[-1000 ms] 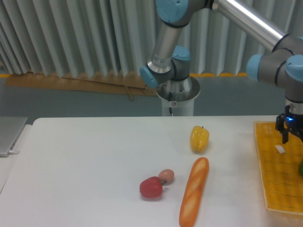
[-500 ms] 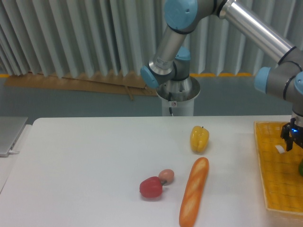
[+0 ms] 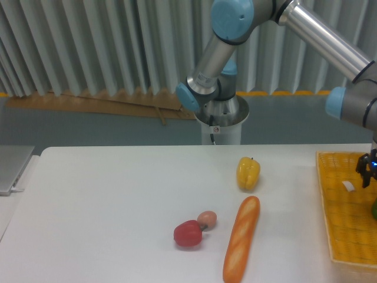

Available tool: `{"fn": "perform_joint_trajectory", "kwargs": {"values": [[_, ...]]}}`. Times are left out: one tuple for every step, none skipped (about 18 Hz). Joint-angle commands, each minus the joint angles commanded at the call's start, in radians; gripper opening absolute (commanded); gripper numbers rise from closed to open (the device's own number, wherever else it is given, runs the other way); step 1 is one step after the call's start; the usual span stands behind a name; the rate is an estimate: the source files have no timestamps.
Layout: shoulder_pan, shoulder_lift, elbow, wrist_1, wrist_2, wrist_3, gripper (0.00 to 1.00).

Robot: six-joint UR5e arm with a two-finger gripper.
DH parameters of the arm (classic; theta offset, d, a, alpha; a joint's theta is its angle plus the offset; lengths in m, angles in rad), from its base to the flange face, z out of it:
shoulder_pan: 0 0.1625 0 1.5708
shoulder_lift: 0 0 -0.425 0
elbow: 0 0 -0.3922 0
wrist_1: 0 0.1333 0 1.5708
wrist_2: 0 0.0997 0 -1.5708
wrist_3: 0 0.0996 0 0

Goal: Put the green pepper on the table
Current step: 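Lower the gripper into the basket onto the green pepper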

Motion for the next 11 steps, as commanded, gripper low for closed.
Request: {"fn": "perform_joint_trajectory", "kwargs": {"values": [[0.003,0.002,0.003,0.002,-0.003,-0.008,1.0],[0.003,0.003,0.009,0.002,-0.006,-0.037,1.0],[0.003,0.002,0.014,0.0,-0.006,-0.084,1.0],[0.003,0.003,0.012,0.0,-0.005,-0.127,1.0],[0.002,0.003,0.005,-0.002,-0.003,-0.168,1.0],[-0.001,0.003,-0.004,-0.002,-0.003,-0.216,1.0],[-0.001,0.003,-0.006,-0.005,0.005,-0.262,1.0],[-0.003,-0.001,-0.012,-0.006,0.008,-0.296,1.0],[-0.006,-0.003,-0.018,-0.006,0.009,-0.323,1.0],[-0.006,-0.006,-0.021,-0.006,0.026,-0.36,1.0],[-0.008,-0.011,-0.024,-0.005,0.047,-0.382,1.0]]}}
